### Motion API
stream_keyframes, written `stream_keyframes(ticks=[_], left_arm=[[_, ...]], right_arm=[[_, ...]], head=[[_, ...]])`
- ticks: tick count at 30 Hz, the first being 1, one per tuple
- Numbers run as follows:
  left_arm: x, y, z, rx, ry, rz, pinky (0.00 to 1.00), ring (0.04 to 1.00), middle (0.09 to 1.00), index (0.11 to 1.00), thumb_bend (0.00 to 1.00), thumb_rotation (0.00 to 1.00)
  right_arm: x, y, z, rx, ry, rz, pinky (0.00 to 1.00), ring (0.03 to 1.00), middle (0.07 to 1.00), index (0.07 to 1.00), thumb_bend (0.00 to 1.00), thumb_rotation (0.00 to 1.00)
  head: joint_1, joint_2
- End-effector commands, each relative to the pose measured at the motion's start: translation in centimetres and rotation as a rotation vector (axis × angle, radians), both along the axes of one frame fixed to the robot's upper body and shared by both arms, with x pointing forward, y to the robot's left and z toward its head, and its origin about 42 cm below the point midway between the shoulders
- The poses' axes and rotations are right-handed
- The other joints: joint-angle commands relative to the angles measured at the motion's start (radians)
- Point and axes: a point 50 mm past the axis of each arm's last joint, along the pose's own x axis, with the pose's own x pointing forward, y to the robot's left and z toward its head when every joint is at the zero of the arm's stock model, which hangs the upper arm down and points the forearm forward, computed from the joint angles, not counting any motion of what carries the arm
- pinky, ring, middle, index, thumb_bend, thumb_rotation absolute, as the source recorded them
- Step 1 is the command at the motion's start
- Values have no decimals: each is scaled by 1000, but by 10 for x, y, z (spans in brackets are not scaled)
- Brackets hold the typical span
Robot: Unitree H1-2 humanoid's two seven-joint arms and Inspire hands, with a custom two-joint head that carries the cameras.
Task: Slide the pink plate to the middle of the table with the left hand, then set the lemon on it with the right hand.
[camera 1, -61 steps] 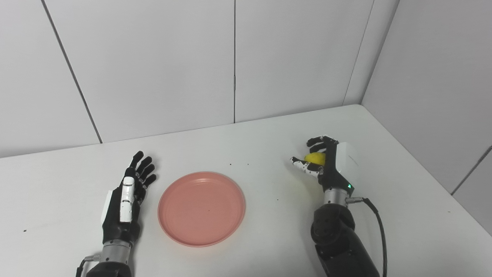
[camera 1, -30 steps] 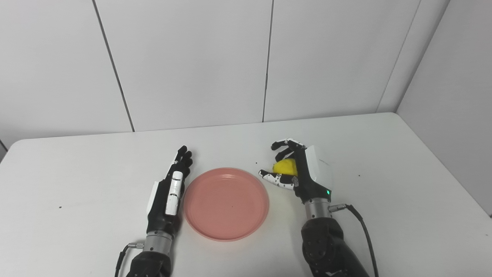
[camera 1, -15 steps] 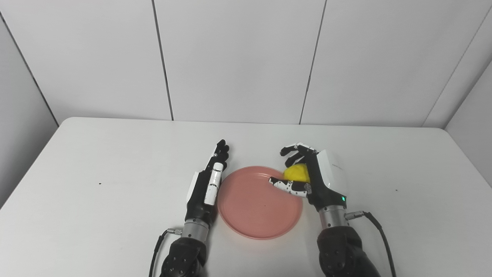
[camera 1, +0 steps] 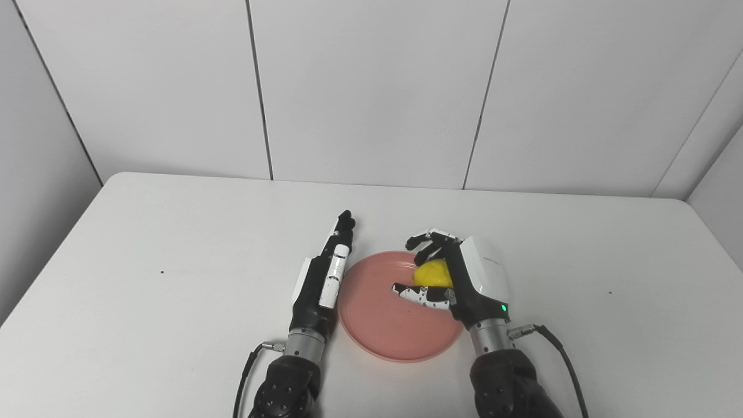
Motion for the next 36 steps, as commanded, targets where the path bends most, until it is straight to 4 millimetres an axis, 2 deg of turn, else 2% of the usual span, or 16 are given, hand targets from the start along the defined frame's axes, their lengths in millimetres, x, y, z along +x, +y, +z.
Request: stream_keyframes(ticks=[1, 3, 8, 12, 14, 18, 23, 25, 28, 30, 31, 32, 33, 34, 35, 36], left_arm=[[-14, -2, -21, 8, 61, 2, 1000, 998, 978, 976, 547, 1000], [-14, -1, -20, 12, 63, 2, 1000, 997, 978, 976, 544, 1000], [-15, 2, -19, 42, 66, 10, 1000, 997, 978, 972, 541, 1000], [-15, 4, -19, 49, 73, 17, 1000, 1000, 975, 967, 539, 1000], [-16, 5, -19, 49, 79, 20, 1000, 1000, 975, 965, 544, 1000], [-16, 6, -19, 49, 80, 22, 1000, 1000, 979, 962, 546, 1000], [-16, 8, -19, 46, 83, 23, 1000, 1000, 980, 958, 554, 1000], [-16, 9, -18, 43, 81, 23, 1000, 1000, 980, 959, 561, 1000], [-16, 10, -18, 44, 81, 23, 1000, 1000, 979, 962, 566, 1000], [-16, 10, -17, 45, 82, 25, 1000, 1000, 979, 964, 563, 1000], [-16, 11, -17, 43, 83, 25, 1000, 1000, 979, 964, 562, 1000], [-16, 11, -17, 41, 84, 24, 1000, 1000, 980, 964, 564, 1000], [-16, 12, -17, 38, 82, 21, 1000, 1000, 981, 965, 565, 1000], [-15, 12, -17, 35, 80, 19, 1000, 998, 981, 968, 564, 1000], [-15, 13, -17, 33, 76, 18, 1000, 993, 980, 969, 559, 1000], [-15, 13, -17, 30, 72, 17, 1000, 991, 980, 969, 558, 1000]], right_arm=[[8, 14, 22, 23, -121, 68, 342, 391, 460, 548, 510, 0], [9, 17, 18, 18, -116, 77, 361, 391, 457, 549, 510, 0], [11, 29, 7, 27, -74, 82, 249, 407, 505, 490, 516, 0], [12, 34, 2, 14, -74, 96, 281, 409, 508, 488, 516, 0], [12, 37, 0, 14, -75, 105, 294, 374, 465, 540, 508, 0], [12, 41, -2, 12, -63, 111, 299, 363, 464, 552, 507, 0], [12, 45, -5, -3, -52, 123, 287, 409, 500, 494, 515, 0], [12, 45, -7, -9, -57, 128, 340, 397, 467, 532, 512, 0], [12, 43, -10, -17, -71, 136, 456, 421, 480, 535, 514, 0], [12, 41, -10, -17, -75, 143, 548, 561, 491, 505, 522, 0], [11, 40, -10, -12, -71, 147, 566, 584, 493, 500, 523, 0], [10, 39, -10, -7, -69, 149, 631, 651, 615, 621, 570, 135], [9, 38, -9, -7, -69, 155, 665, 685, 678, 683, 595, 206], [9, 37, -9, -8, -70, 159, 713, 744, 753, 759, 613, 343], [7, 36, -8, -11, -72, 168, 747, 784, 794, 806, 622, 466], [6, 35, -7, -11, -78, 176, 754, 792, 803, 815, 625, 495]], head=[[-2, 2], [-7, 4], [-19, 11], [-25, 13], [-25, 13], [-30, 15], [-37, 18], [-37, 18], [-37, 18], [-39, 23], [-39, 23], [-40, 24], [-40, 25], [-40, 25], [-40, 25], [-40, 25]])
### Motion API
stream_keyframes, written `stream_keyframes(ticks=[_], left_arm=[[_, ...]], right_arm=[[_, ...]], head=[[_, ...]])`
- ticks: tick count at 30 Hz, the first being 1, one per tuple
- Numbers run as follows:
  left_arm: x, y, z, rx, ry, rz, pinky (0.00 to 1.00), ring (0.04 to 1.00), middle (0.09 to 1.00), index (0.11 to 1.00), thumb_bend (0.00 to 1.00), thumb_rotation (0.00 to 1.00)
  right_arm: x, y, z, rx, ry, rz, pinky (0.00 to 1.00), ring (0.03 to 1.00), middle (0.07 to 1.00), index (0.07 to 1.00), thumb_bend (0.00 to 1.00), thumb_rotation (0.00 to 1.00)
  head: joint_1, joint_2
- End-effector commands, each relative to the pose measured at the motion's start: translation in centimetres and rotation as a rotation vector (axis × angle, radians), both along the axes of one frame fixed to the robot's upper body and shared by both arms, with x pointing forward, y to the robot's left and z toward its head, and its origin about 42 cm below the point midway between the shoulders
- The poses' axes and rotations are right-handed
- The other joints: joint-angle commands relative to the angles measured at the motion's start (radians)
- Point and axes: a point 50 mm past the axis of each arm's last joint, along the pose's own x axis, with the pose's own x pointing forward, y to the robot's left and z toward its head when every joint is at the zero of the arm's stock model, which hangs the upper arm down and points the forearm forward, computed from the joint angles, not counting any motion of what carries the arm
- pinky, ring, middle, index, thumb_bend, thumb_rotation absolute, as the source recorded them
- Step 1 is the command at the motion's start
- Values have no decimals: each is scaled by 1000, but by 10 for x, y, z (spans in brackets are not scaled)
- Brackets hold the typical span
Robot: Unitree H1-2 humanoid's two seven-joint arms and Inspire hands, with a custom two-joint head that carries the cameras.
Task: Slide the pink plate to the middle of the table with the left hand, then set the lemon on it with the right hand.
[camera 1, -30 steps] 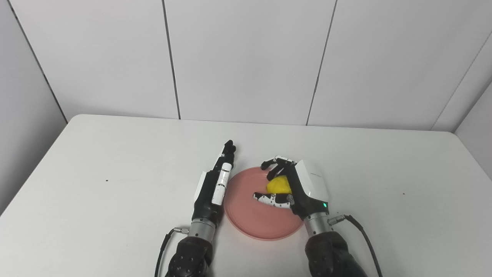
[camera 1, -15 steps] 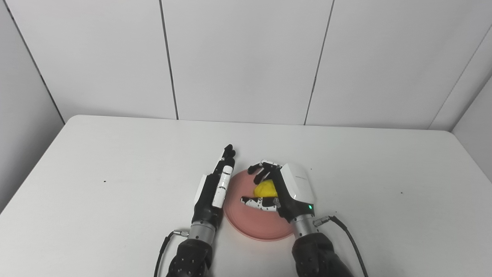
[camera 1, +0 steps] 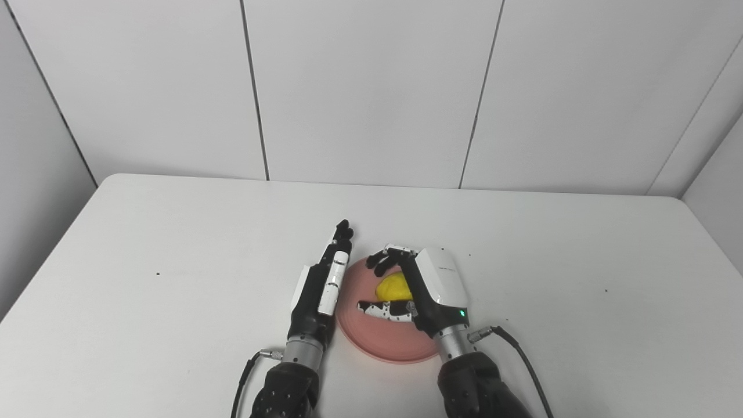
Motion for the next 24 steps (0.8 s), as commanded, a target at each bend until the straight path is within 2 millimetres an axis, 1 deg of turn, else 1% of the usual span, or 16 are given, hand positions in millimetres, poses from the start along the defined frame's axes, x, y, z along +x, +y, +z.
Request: stream_keyframes(ticks=[1, 3, 4, 6, 7, 11, 16, 21, 24], left_arm=[[-9, 10, -16, 6, 28, 0, 999, 988, 980, 970, 557, 1000], [-9, 10, -15, -1, 28, -3, 1000, 993, 988, 977, 552, 1000], [-8, 11, -15, -2, 27, -6, 1000, 994, 989, 979, 552, 1000], [-8, 12, -16, -6, 29, -7, 1000, 998, 994, 980, 555, 1000], [-7, 12, -16, -9, 30, -7, 1000, 998, 993, 979, 557, 1000], [-7, 13, -16, -23, 41, 0, 1000, 990, 985, 970, 554, 1000], [-7, 16, -14, -13, 41, 2, 1000, 994, 981, 967, 558, 1000], [-8, 20, -13, -6, 41, 7, 1000, 998, 974, 961, 564, 1000], [-9, 24, -13, -20, 39, 14, 1000, 993, 974, 958, 555, 1000]], right_arm=[[-2, 3, 17, 28, -70, 60, 766, 808, 819, 833, 630, 550], [-3, 2, 17, 33, -71, 67, 795, 834, 844, 866, 647, 660], [-5, 1, 18, 38, -69, 70, 800, 838, 848, 871, 650, 678], [-8, -1, 20, 47, -71, 76, 842, 873, 885, 897, 681, 789], [-9, -2, 21, 51, -73, 79, 850, 881, 894, 902, 687, 811], [-11, -5, 23, 90, -94, 97, 874, 909, 918, 893, 713, 834], [-14, -8, 25, 117, -106, 105, 919, 946, 946, 907, 756, 866], [-18, -15, 31, 162, -126, 110, 959, 948, 946, 951, 733, 856], [-20, -22, 38, 214, -140, 73, 960, 946, 959, 979, 704, 891]], head=[[0, 1], [-1, 0], [-1, 0], [-3, 2], [-3, 2], [-4, 2], [-5, 1], [-2, -1], [-4, 0]])
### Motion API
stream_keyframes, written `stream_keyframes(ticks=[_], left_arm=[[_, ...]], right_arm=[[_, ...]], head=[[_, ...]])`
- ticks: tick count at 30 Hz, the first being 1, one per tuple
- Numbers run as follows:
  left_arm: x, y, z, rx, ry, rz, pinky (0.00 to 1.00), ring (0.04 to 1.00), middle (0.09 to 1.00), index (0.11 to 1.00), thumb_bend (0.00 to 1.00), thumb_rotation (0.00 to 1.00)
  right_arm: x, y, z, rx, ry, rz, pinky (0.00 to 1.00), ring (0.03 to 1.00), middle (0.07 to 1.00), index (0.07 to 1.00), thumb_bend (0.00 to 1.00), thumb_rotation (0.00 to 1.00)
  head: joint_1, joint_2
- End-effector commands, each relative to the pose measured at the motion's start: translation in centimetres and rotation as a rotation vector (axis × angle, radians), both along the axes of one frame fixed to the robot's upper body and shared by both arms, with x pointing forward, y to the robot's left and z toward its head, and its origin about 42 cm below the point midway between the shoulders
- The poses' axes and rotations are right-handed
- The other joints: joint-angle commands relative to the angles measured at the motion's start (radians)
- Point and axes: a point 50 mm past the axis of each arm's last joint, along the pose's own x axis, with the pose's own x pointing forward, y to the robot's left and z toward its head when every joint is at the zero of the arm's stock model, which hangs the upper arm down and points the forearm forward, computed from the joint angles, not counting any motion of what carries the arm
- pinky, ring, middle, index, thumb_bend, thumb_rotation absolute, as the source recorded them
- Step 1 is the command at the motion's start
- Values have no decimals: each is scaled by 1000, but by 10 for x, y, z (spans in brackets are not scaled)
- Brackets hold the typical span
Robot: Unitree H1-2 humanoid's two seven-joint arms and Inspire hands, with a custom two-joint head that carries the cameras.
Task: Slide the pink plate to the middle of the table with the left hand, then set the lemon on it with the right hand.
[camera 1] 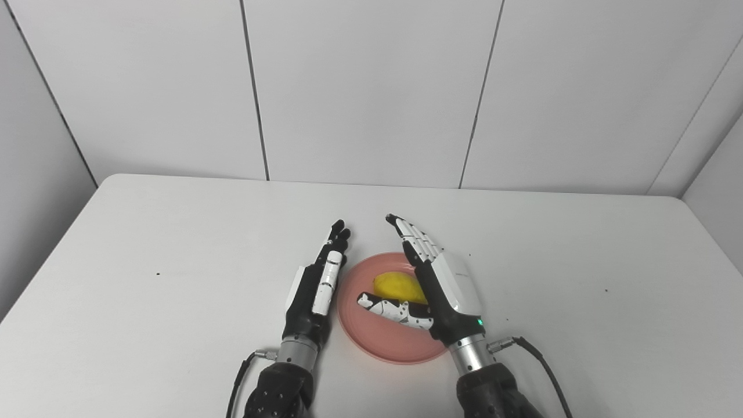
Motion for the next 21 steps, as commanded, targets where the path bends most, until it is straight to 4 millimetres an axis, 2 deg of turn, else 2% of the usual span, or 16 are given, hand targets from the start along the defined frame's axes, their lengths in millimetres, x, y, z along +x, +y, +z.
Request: stream_keyframes(ticks=[1, 5, 8, 13, 21], left_arm=[[-10, 13, -13, 0, 30, 13, 1000, 994, 977, 960, 553, 1000], [-12, 20, -12, -6, 34, 27, 995, 990, 977, 957, 552, 1000], [-14, 25, -10, -2, 30, 43, 977, 977, 968, 953, 533, 1000], [-15, 34, -13, 73, 18, 97, 913, 936, 928, 920, 522, 1000], [-13, 38, -16, 61, 10, 115, 904, 924, 916, 903, 535, 1000]], right_arm=[[0, -3, 23, 86, -86, 2, 940, 940, 957, 977, 702, 907], [0, -17, 30, 184, -78, -38, 869, 920, 951, 965, 690, 913], [0, -29, 32, 219, -76, -76, 868, 930, 953, 956, 634, 955], [0, -46, 30, 252, -42, -137, 866, 920, 931, 933, 618, 996], [-1, -55, 23, 311, 13, -165, 863, 906, 910, 910, 609, 1000]], head=[[-1, 1], [-3, 0], [-5, 0], [-9, -2], [-23, -1]])
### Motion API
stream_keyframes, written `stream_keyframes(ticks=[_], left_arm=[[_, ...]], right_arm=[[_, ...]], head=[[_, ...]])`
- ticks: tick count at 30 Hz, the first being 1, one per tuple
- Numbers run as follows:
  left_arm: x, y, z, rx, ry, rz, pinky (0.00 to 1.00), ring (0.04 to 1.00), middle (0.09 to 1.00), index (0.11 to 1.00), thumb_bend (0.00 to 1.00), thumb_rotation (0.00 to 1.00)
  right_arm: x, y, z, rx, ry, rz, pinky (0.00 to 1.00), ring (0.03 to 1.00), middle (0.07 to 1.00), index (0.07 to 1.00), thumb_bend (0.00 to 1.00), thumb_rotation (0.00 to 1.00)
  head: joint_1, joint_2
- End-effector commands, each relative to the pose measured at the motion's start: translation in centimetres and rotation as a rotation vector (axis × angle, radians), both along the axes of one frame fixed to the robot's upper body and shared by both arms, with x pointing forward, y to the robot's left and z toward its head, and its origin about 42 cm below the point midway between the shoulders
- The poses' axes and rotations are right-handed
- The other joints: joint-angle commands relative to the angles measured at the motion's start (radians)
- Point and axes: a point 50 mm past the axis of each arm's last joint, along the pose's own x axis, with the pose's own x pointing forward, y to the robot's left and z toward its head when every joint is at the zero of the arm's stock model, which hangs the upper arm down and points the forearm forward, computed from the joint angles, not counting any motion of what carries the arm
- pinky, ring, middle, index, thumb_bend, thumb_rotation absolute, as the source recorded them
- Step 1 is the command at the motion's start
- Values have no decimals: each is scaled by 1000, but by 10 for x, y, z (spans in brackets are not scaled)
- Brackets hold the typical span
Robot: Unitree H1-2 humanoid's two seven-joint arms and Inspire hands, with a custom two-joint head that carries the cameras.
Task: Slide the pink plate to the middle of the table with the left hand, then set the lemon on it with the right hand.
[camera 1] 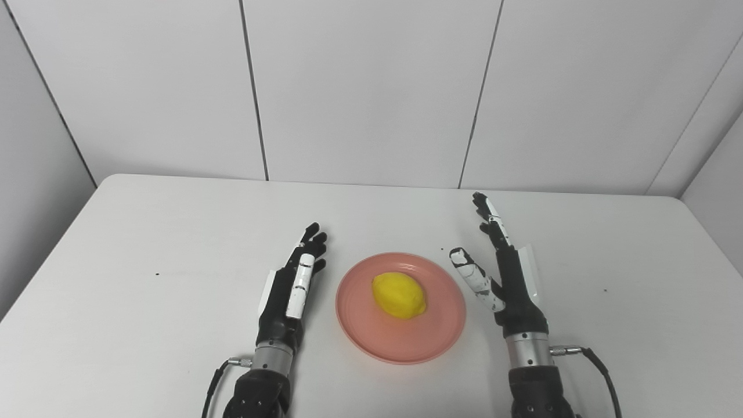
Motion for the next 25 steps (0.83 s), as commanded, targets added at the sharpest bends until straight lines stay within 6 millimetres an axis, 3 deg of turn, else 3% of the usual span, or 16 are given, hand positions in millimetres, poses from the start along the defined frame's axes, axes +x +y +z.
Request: stream_keyframes(ticks=[1, 6, 25], left_arm=[[-6, 11, -15, 14, 18, 21, 903, 923, 915, 902, 536, 1000], [-5, 13, -17, 8, 14, 17, 897, 922, 916, 902, 532, 1000], [-4, 10, -16, 26, 7, -12, 901, 933, 929, 924, 524, 1000]], right_arm=[[3, 3, 12, 35, -25, 1, 863, 905, 909, 908, 607, 1000], [2, 3, 4, 84, -6, 25, 855, 907, 919, 911, 581, 1000], [-3, 13, -21, 317, 117, 99, 912, 922, 941, 929, 642, 1000]], head=[[-3, 4], [-9, 8], [-19, 17]])
